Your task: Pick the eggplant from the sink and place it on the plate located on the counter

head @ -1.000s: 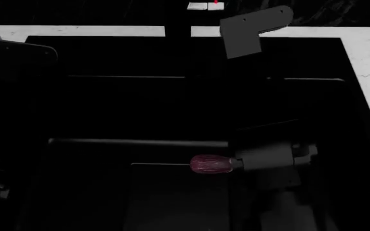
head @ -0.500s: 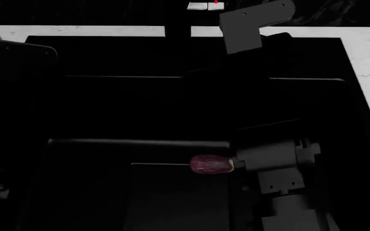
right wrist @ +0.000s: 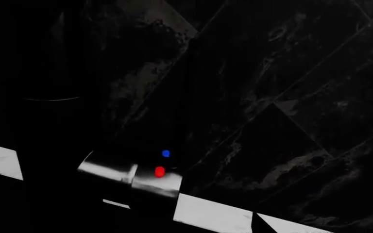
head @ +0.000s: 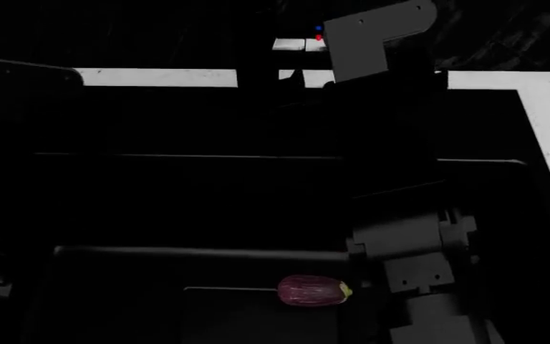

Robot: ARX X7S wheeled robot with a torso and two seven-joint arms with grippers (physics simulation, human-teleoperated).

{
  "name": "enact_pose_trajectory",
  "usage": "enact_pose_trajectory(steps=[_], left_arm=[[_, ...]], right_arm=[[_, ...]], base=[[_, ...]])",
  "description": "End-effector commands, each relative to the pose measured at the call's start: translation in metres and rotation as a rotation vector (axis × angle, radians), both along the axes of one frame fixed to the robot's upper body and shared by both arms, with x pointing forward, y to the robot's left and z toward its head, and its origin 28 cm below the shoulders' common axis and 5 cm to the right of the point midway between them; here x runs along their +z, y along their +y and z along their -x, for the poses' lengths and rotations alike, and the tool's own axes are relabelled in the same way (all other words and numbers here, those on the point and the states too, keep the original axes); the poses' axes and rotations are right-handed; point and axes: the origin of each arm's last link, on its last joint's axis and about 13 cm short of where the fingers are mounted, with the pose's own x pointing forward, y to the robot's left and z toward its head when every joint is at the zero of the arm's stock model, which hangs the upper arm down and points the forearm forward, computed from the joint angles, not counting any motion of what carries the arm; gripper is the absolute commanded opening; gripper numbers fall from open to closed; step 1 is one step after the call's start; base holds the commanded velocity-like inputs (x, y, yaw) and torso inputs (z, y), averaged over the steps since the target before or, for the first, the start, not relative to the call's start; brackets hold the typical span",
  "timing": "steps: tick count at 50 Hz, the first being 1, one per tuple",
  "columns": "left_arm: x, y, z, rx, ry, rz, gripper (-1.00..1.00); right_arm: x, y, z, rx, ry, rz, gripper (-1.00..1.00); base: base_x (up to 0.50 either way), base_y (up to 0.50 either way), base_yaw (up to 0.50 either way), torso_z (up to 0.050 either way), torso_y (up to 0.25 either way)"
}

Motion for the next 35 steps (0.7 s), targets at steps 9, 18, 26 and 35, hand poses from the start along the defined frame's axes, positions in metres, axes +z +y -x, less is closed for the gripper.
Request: enact_pose_trajectory(steps=[9, 18, 26, 35], left_arm=[[0.0, 0.0, 0.001, -0.025, -0.015, 0.031, 1.0], [0.0, 0.003, 0.005, -0.017, -0.013, 0.021, 1.0], [0.002, 0.0, 0.013, -0.025, -0.018, 0.013, 1.0], [0.006, 0.002, 0.028, -0.023, -0.019, 0.002, 1.0]], right_arm=[[0.0, -0.003, 0.004, -0.021, -0.005, 0.003, 1.0], [0.005, -0.005, 0.026, 0.001, 0.039, 0.009, 1.0], [0.013, -0.009, 0.056, 0.023, 0.069, 0.01, 1.0], [0.009, -0.014, 0.068, 0.004, 0.099, 0.008, 1.0]], base=[[0.0, 0.0, 0.0, 0.0, 0.0], [0.0, 0.0, 0.0, 0.0, 0.0], [0.0, 0.0, 0.0, 0.0, 0.0], [0.0, 0.0, 0.0, 0.0, 0.0]])
